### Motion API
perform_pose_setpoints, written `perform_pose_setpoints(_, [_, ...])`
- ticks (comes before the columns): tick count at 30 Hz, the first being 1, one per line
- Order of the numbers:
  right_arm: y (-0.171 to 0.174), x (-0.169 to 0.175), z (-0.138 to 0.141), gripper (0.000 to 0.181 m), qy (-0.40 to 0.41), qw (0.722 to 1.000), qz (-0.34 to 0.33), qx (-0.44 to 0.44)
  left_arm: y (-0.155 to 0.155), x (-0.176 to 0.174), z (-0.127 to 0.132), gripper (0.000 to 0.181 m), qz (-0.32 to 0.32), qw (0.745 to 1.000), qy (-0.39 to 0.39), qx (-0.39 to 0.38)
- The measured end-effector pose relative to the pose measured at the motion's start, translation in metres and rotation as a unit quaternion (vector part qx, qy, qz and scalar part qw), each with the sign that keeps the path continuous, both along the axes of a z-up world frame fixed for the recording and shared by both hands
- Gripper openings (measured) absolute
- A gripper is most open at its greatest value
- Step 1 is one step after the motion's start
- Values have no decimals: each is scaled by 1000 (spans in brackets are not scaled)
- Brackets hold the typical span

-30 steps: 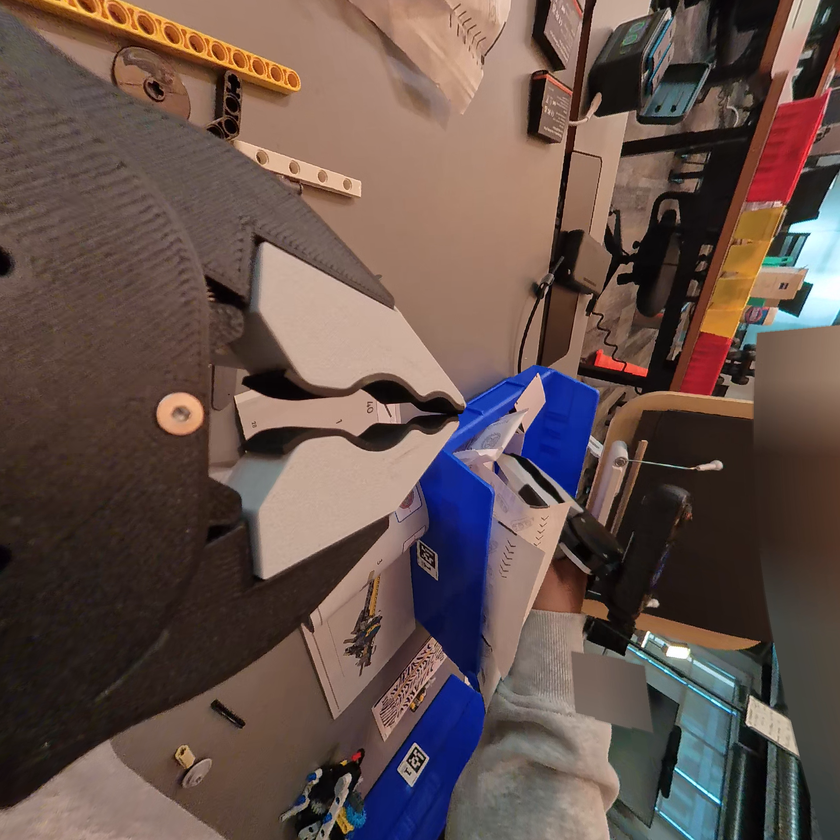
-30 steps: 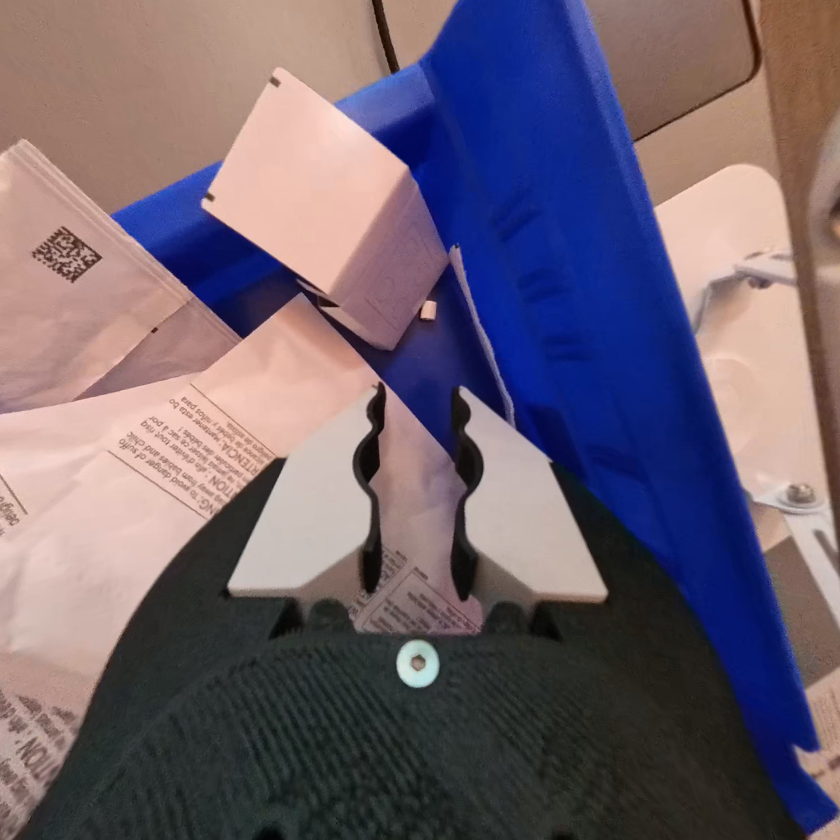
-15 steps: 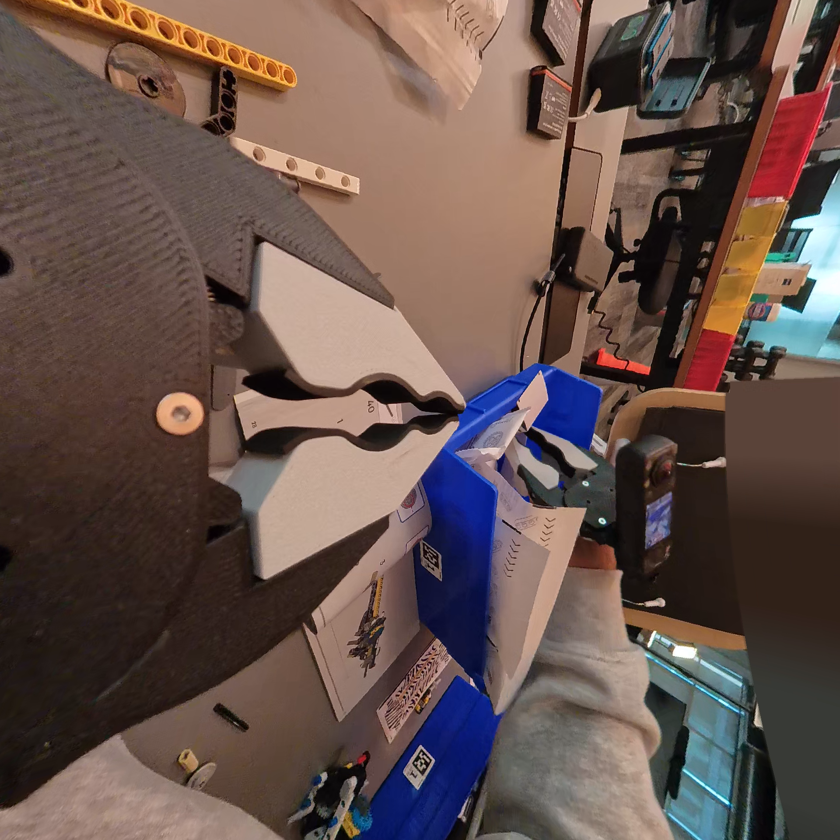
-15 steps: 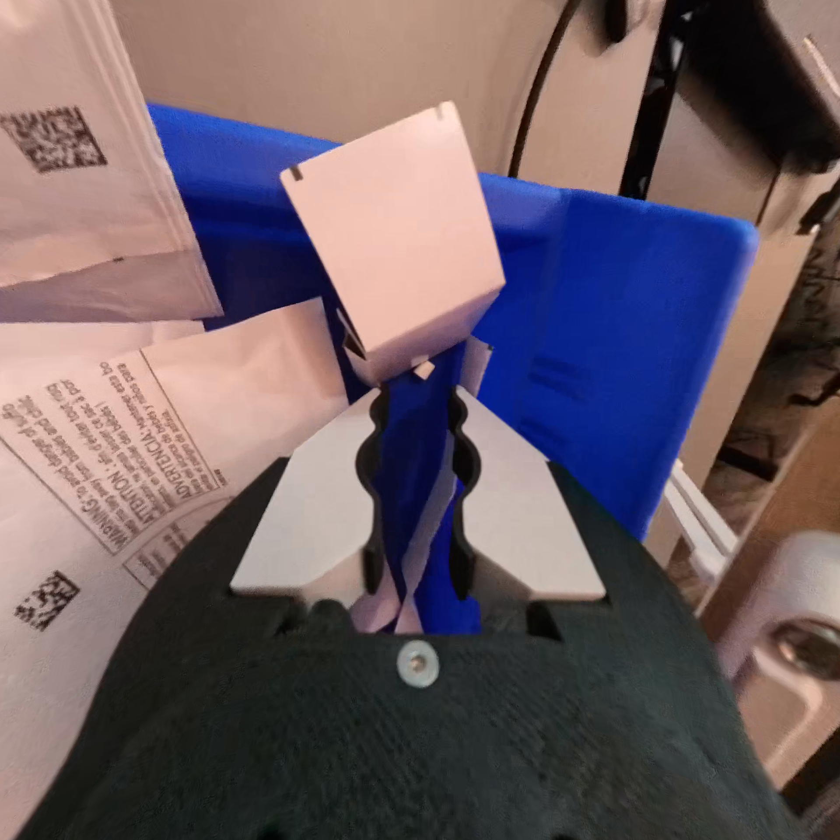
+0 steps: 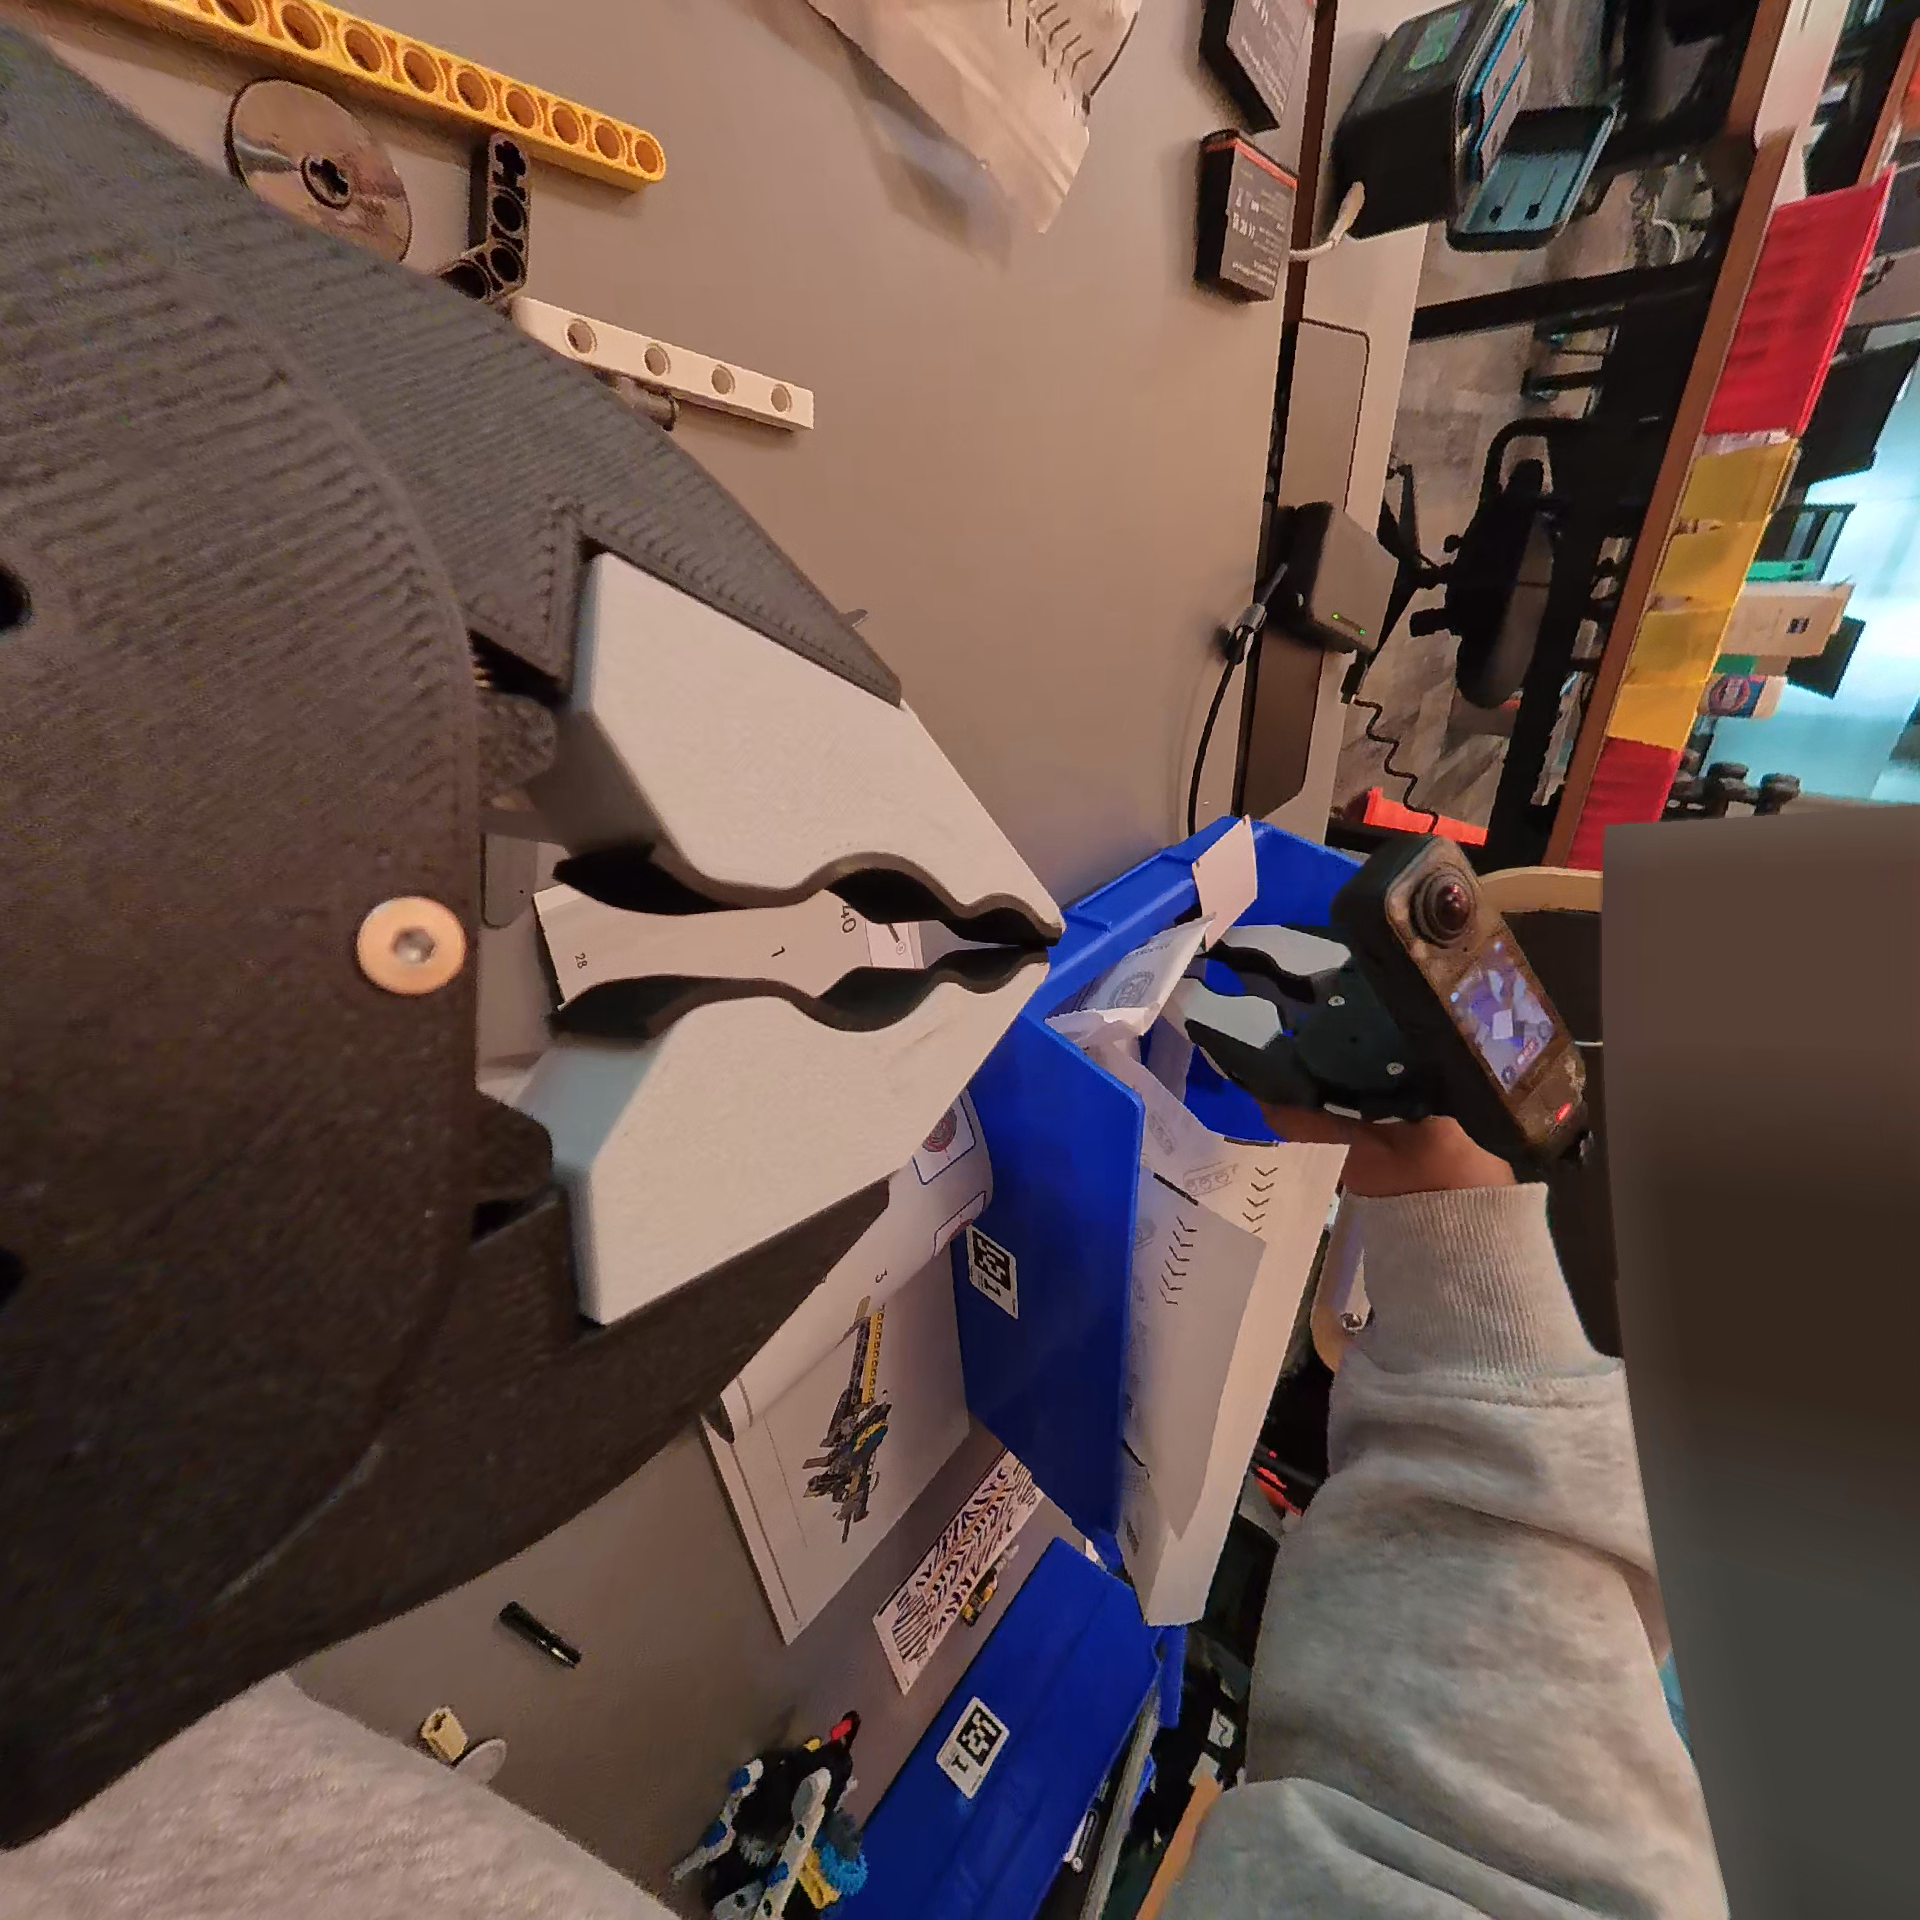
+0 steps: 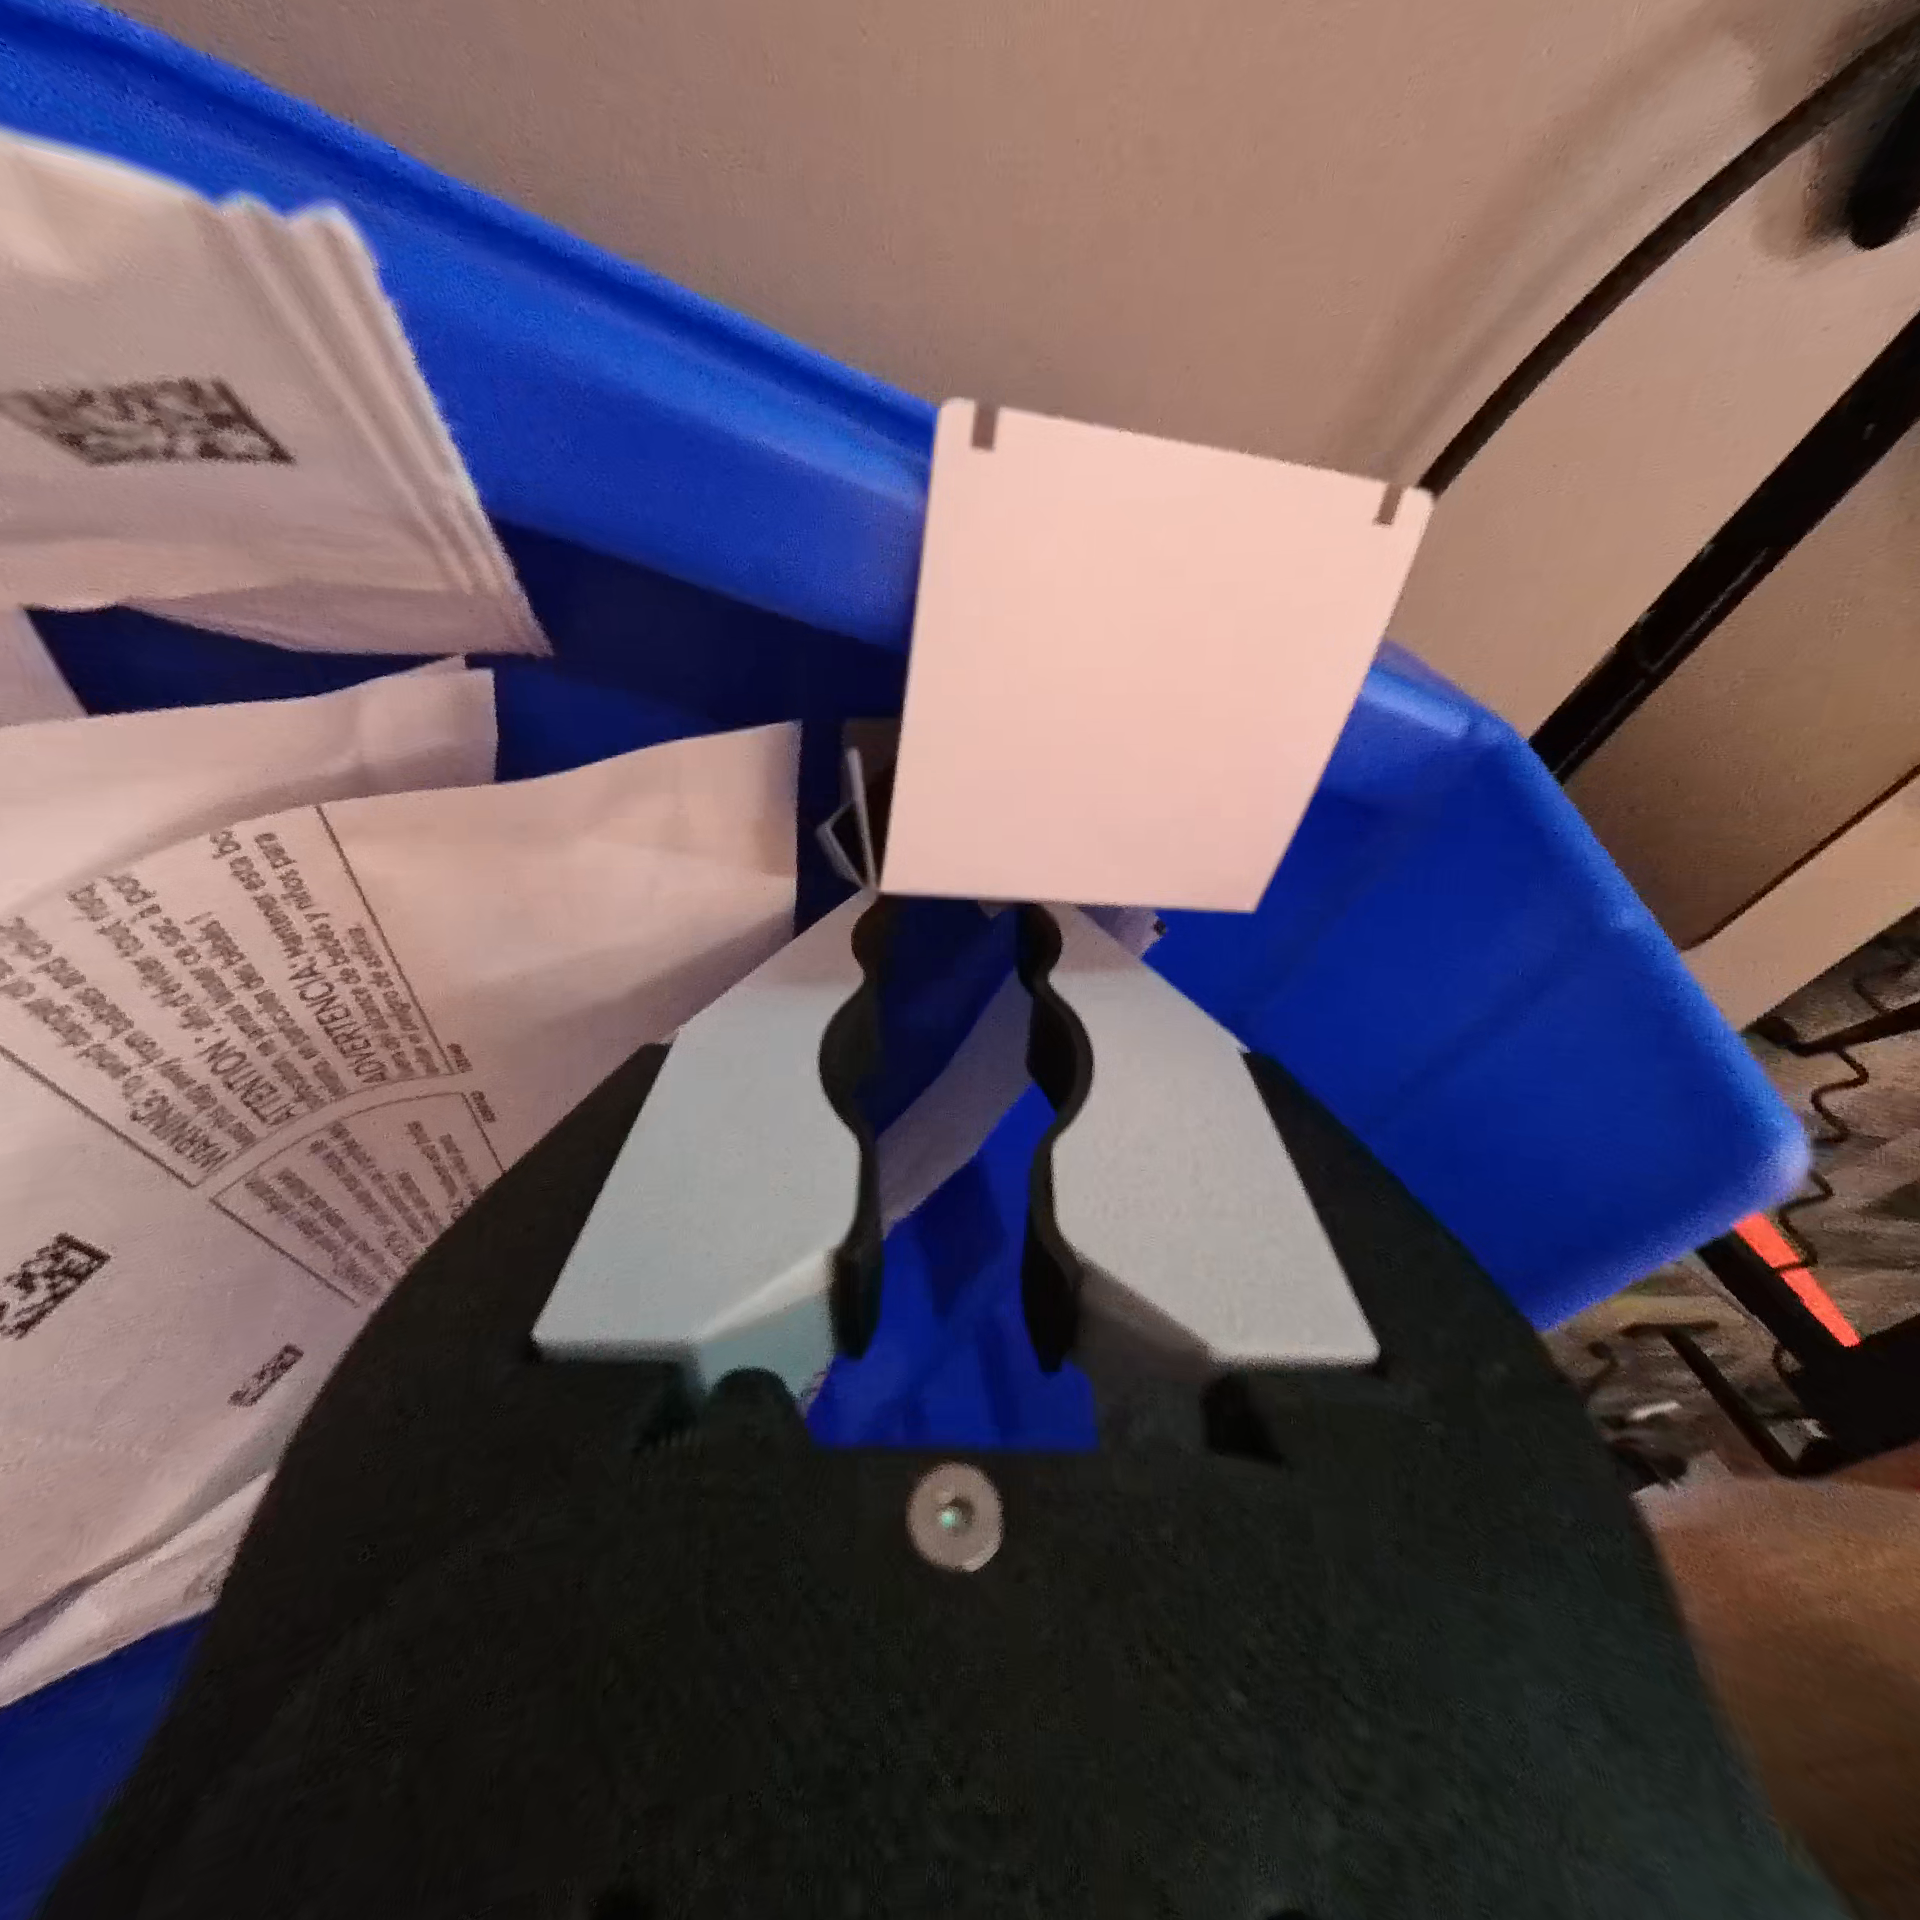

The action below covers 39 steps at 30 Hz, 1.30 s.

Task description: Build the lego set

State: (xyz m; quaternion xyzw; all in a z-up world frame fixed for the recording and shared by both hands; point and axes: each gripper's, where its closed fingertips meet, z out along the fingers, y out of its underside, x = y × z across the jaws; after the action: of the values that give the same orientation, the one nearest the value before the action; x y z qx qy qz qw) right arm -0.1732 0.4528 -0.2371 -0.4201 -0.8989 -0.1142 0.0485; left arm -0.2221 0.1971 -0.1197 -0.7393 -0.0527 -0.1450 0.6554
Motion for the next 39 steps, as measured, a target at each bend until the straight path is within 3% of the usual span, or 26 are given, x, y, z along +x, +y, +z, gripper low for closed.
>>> perform_pose_setpoints(8, [4, 3, -4, 0, -11, 1000, 2, 21, -1, -2, 2, 0, 1, 1000, -4, 3])
perform_pose_setpoints(12, [1, 8, 1, 20, 0, 1000, -15, 15, -2, -4, 2, 0, 3, 1000, -2, 3])
perform_pose_setpoints(15, [-6, 3, 19, 22, 87, 994, -70, -14, -2, -6, 2, 0, 5, 1000, -4, 4])
perform_pose_setpoints(19, [-11, 14, 38, 20, 213, 956, -195, -45, -1, -7, 1, 0, 3, 1000, -13, 4])
perform_pose_setpoints(25, [-2, 21, 30, 22, 303, 902, -303, -46, -2, -4, 3, 0, 0, 1000, -11, 7])
perform_pose_setpoints(34, [7, 1, 6, 19, 276, 921, -272, -40, -1, -6, 1, 0, 2, 1000, -3, 5])
perform_pose_setpoints(39, [13, 1, 4, 9, 276, 917, -285, -45, -2, -10, 1, 0, 5, 1000, -12, 7])
